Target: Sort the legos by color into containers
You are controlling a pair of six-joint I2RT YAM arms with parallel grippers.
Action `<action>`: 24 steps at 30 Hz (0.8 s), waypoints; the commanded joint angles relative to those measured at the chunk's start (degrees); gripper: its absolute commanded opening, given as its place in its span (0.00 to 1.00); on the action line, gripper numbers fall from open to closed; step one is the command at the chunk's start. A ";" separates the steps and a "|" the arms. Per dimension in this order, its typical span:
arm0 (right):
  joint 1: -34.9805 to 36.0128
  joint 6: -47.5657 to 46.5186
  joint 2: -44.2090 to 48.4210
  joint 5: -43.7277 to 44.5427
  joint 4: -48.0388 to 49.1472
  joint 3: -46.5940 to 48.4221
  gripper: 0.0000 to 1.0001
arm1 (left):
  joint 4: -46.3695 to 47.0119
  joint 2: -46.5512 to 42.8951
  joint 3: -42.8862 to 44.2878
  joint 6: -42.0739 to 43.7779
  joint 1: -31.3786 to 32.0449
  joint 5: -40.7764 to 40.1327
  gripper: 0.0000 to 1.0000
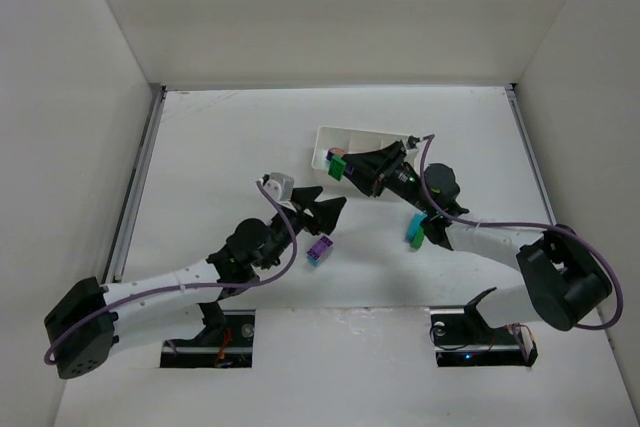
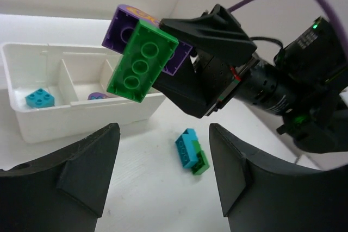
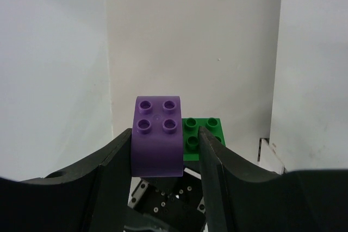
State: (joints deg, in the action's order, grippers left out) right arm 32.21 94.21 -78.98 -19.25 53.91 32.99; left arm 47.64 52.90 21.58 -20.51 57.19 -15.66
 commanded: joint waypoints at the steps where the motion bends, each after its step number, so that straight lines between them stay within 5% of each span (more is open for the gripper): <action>1: -0.52 2.64 1.72 1.67 -1.00 1.02 0.27 | 1.05 2.28 4.07 11.44 2.79 -6.65 0.65; 9: -0.70 3.34 1.99 0.88 -0.91 0.41 0.25 | 3.07 8.79 8.91 23.31 5.43 -14.92 0.65; 24: -1.31 5.19 -0.91 -2.55 4.00 -0.47 0.25 | 3.34 14.42 13.31 27.19 4.12 -11.94 0.48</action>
State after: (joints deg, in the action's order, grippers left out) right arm 31.44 97.43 -79.24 -20.84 53.80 32.91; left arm 48.16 67.05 31.97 5.17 62.00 -28.67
